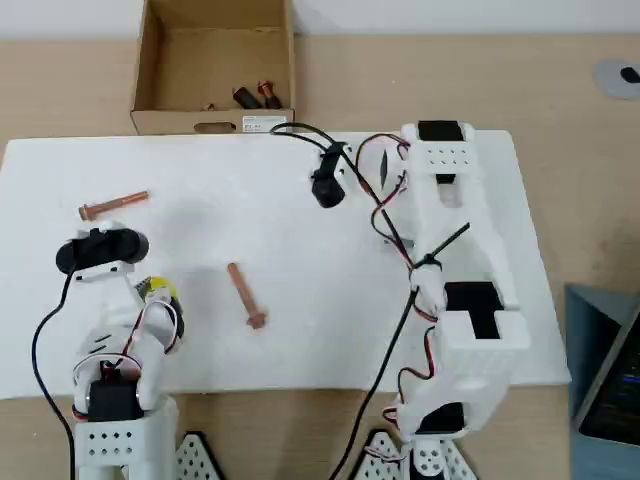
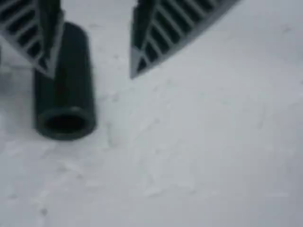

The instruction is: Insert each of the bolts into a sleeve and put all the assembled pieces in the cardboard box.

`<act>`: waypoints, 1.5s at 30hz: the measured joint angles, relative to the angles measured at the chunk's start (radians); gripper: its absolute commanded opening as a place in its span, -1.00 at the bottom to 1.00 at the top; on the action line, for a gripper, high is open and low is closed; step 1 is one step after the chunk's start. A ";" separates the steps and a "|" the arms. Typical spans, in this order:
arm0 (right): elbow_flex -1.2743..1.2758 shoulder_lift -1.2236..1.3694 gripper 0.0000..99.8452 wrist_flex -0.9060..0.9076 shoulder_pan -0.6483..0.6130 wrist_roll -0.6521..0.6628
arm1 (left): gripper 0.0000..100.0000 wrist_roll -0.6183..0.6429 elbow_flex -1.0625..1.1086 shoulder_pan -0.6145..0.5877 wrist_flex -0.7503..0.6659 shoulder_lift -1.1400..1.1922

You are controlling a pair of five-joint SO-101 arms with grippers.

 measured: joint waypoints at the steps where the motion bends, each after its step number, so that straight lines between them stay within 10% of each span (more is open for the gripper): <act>1: 0.000 0.000 -0.74 -0.003 0.000 0.000 | -0.99 0.000 0.000 0.000 0.000 0.000; 45: -0.087 0.126 -0.98 0.054 0.018 -0.081 | -0.99 0.000 0.000 0.000 0.000 0.000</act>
